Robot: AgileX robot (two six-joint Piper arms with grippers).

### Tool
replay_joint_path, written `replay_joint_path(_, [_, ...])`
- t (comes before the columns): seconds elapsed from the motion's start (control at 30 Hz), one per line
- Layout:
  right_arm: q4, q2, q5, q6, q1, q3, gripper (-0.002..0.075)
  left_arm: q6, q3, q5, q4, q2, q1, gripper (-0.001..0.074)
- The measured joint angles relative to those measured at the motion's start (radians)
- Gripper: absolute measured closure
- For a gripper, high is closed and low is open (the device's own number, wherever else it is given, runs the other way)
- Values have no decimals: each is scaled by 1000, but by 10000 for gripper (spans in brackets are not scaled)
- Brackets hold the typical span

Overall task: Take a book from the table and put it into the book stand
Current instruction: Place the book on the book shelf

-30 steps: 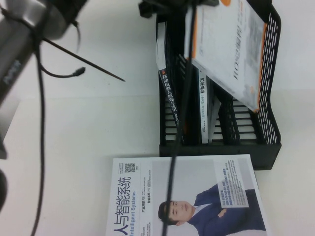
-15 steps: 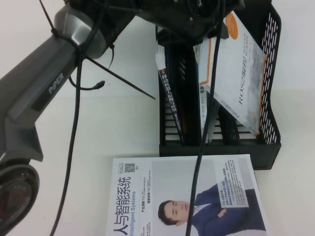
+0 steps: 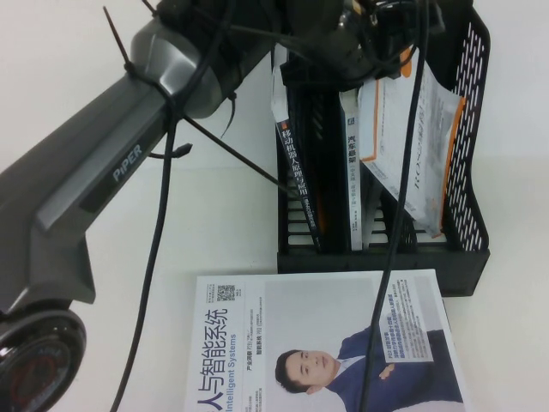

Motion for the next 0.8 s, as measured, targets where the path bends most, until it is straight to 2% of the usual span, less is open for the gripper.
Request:
replay_joint_path(0.33, [189,0,34,-181,0,0,727,-84,0,51,94,0,-6,633])
replay_joint_path(0.8, [205,0,80,-203,0,2,727,-113,0,68,80,12,-20,633])
